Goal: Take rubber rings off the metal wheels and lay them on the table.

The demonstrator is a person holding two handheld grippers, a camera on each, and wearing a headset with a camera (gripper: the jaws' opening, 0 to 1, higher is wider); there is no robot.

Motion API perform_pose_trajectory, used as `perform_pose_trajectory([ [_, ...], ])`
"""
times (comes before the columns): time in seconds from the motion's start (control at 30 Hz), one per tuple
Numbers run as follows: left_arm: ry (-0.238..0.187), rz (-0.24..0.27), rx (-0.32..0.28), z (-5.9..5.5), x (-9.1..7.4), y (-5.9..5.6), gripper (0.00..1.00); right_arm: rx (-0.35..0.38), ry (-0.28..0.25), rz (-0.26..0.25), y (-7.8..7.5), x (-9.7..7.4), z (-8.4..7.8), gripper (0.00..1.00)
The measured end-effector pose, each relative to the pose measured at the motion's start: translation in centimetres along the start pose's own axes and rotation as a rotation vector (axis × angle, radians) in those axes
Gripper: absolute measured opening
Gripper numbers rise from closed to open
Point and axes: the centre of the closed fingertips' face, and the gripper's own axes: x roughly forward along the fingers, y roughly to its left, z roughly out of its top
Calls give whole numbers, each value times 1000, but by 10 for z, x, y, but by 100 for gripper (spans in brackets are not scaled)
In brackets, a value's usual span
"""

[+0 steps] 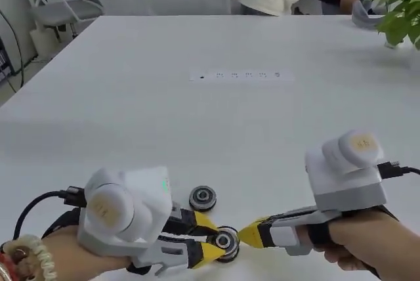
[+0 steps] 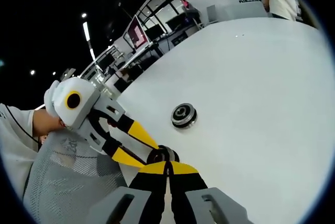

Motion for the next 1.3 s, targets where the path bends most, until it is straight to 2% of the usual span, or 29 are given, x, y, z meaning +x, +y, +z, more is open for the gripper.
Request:
perform_pose_trajectory([
  [0.13,-11,-23,-37,7,-6,-3,20,13,-23,-7,-3,-4,4,0],
  [0.27,-14,-25,-12,13,-16,-6,24,57,-58,-7,-6,-7,11,0],
  [0.37,-44,-66,-73,25,-23,-10,26,67,-72,0,-4,-9,14,0],
  [0.5,-43,-49,-36,35,-32,-4,31,59,-69,2,-2,-8,13,0],
  [0.67,-97,-29,-54,52,-53,4,41,56,-76,9,-1,-8,16,0],
  [0.77,-103,-1,-48,56,-66,9,43,66,-92,9,-2,-11,19,0],
  [1.0,-109,81,-43,53,-97,21,49,96,-139,8,-4,-18,27,0],
  [1.3,-63,189,-64,28,-135,25,54,125,-205,1,-8,-28,39,0],
])
